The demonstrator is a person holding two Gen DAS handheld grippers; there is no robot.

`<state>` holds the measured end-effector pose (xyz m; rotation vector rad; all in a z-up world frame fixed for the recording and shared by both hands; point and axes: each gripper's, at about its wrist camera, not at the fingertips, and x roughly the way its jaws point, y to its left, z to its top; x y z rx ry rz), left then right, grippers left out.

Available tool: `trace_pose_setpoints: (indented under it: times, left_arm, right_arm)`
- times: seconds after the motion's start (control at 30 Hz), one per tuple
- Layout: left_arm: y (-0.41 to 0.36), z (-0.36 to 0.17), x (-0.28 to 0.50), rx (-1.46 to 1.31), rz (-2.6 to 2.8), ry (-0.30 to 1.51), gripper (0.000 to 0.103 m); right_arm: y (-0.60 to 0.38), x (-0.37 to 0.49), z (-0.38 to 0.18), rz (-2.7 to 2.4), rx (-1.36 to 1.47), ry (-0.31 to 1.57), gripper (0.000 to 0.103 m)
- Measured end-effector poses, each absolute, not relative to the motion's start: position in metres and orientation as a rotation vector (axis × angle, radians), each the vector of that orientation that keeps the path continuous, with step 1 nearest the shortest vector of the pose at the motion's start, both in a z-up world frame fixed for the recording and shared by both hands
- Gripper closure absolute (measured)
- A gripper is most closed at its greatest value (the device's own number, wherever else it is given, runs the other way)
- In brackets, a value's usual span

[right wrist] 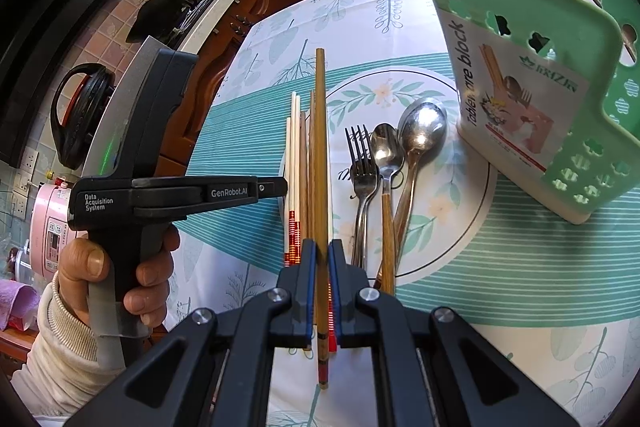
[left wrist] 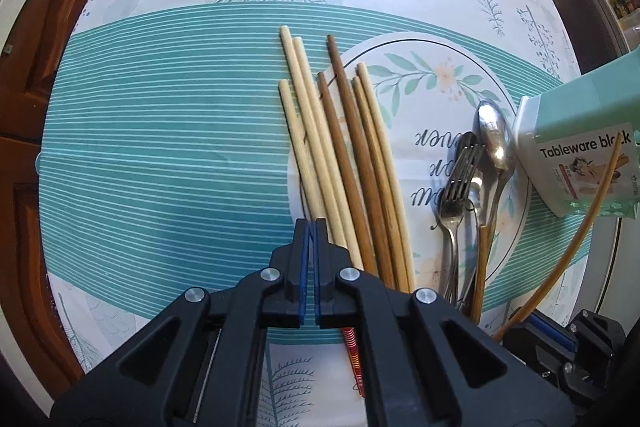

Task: Organize utensils
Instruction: 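Lower the right tool and grasp one wooden chopstick from the pile, then lift the wooden chopstick with the right tool and drop it into the holder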

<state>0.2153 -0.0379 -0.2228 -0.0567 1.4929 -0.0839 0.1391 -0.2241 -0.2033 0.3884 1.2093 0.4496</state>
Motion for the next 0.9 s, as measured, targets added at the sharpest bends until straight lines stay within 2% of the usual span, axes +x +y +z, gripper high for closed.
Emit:
trace_pose_setpoints:
  times: [0.43, 0.57, 0.9]
  left_arm:
    - [-0.045, -0.226, 0.225, -0.034, -0.090, 1.516, 0.103]
    - [-0.038, -0.228, 0.218, -0.051, -0.076, 1.537, 0.098]
    - [-0.039, -0.229, 0.211, -0.003, -0.068, 1.544, 0.096]
  right_arm:
    - [-0.225, 0.138, -0.205, 0.444, 0.395, 1.212, 0.097]
    - [-0.226, 0.138, -0.204, 0.446, 0.395, 1.209, 0.097]
    - [-0.217, 0.140, -0.207, 0.452, 0.374, 1.224, 0.097]
